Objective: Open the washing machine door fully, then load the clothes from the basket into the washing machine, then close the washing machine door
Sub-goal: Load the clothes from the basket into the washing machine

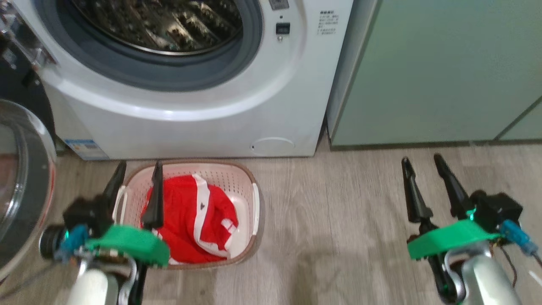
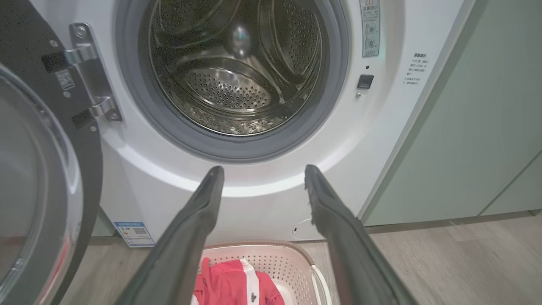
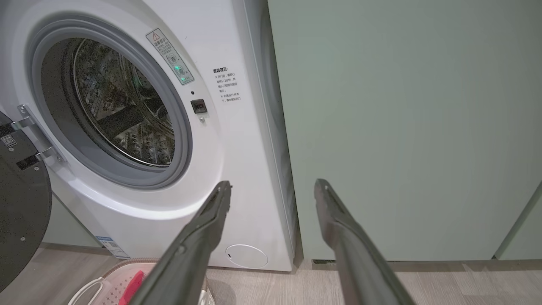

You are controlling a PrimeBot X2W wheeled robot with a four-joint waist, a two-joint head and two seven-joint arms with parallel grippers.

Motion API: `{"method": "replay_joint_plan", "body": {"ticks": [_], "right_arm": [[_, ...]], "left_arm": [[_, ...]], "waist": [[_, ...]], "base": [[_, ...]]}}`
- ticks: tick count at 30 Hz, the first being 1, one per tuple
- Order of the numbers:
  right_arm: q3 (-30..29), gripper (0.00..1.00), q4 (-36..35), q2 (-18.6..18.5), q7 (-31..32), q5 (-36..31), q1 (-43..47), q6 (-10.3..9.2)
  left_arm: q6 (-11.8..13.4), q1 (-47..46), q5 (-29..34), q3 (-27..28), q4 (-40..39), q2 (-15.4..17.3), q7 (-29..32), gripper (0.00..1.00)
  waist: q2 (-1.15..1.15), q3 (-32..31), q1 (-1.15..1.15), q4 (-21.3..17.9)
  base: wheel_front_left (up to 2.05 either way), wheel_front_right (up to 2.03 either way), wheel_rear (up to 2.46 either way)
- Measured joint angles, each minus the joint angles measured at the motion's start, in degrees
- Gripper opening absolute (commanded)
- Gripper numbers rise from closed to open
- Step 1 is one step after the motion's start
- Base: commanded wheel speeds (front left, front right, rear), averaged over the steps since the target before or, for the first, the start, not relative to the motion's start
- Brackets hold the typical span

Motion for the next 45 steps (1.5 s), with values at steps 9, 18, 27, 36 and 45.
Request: {"method": "replay_joint_plan", "body": {"ticks": [9,18,27,36,45], "right_arm": [[1.93,1.00,-2.53,-0.01,-0.19,0.65,-6.41,0.00],[5.13,1.00,-4.46,-0.07,-0.24,1.58,-15.28,0.00],[6.81,1.00,-8.47,-0.11,-0.25,3.18,-19.68,0.00],[8.54,1.00,-12.05,-0.13,-0.25,5.75,-21.17,0.00],[10.55,1.00,-13.45,-0.12,-0.42,6.22,-21.79,0.00]], "left_arm": [[-2.89,-16.79,-3.41,-0.74,14.56,0.21,5.24,1.00],[-5.28,-30.95,-4.82,-0.71,34.85,0.46,5.58,1.00],[-7.78,-41.44,-5.93,-1.76,49.89,3.00,5.92,1.00],[-8.76,-48.47,-8.64,-1.97,57.47,7.66,7.95,1.00],[-8.78,-52.54,-8.77,-4.27,63.61,13.30,10.94,1.00]], "waist": [[0.00,9.33,0.01,-0.74],[0.00,22.16,0.02,-2.88],[0.00,34.33,0.02,-5.65],[-0.01,43.54,0.01,-8.85],[0.00,50.00,0.00,-12.77]], "base": [[0.00,0.00,0.00],[0.00,0.00,0.00],[0.00,0.00,0.00],[0.00,0.00,0.00],[0.00,0.00,0.00]]}}
